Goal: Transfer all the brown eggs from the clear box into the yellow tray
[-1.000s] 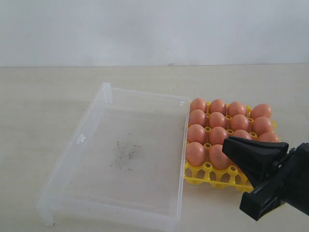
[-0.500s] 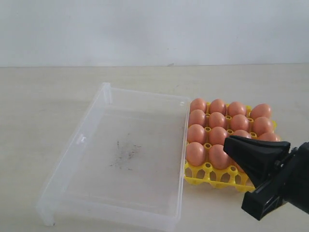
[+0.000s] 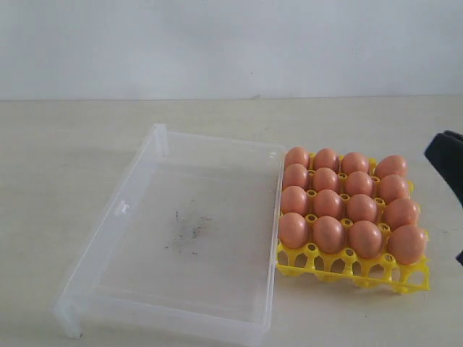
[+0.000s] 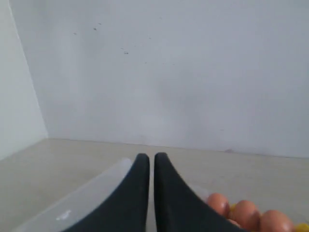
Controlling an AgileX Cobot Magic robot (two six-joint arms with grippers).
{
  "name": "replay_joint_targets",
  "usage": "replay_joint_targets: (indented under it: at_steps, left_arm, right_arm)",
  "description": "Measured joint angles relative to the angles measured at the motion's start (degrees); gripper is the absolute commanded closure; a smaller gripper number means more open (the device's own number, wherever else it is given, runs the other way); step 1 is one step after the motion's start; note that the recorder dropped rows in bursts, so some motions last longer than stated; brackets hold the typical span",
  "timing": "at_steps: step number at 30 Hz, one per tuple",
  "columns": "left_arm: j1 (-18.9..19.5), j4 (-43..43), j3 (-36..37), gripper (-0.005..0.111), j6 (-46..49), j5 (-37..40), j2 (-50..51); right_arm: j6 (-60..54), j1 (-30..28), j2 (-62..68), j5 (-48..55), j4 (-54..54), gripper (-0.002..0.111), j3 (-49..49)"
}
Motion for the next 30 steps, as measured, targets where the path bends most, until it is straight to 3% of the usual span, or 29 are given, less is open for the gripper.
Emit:
replay_joint_targets:
  at_steps: [5, 8, 13, 24, 30]
  left_arm:
    - [0.0, 0.0, 0.0, 0.103, 0.0, 0.0, 0.0]
    - [0.0, 0.0, 0.0, 0.103, 0.0, 0.0, 0.0]
    - [0.0, 0.0, 0.0, 0.103, 0.0, 0.0, 0.0]
    - [0.0, 0.0, 0.0, 0.103, 0.0, 0.0, 0.0]
    - [0.0, 0.0, 0.0, 0.103, 0.0, 0.0, 0.0]
  right_arm:
    - [-6.26, -7.92, -12.66, 19.61, -0.9, 0.107, 0.13]
    - [-9.32, -12.11, -19.06, 24.77, -1.15, 0.107, 0.92]
    - [-9.28, -16.72, -27.98, 27.35, -1.15, 0.107, 3.11]
    - [2.43, -17.25, -35.62, 35.7, -0.19, 0.107, 3.29]
    - [9.29, -17.25, -35.76, 27.17, 0.76, 0.107, 3.55]
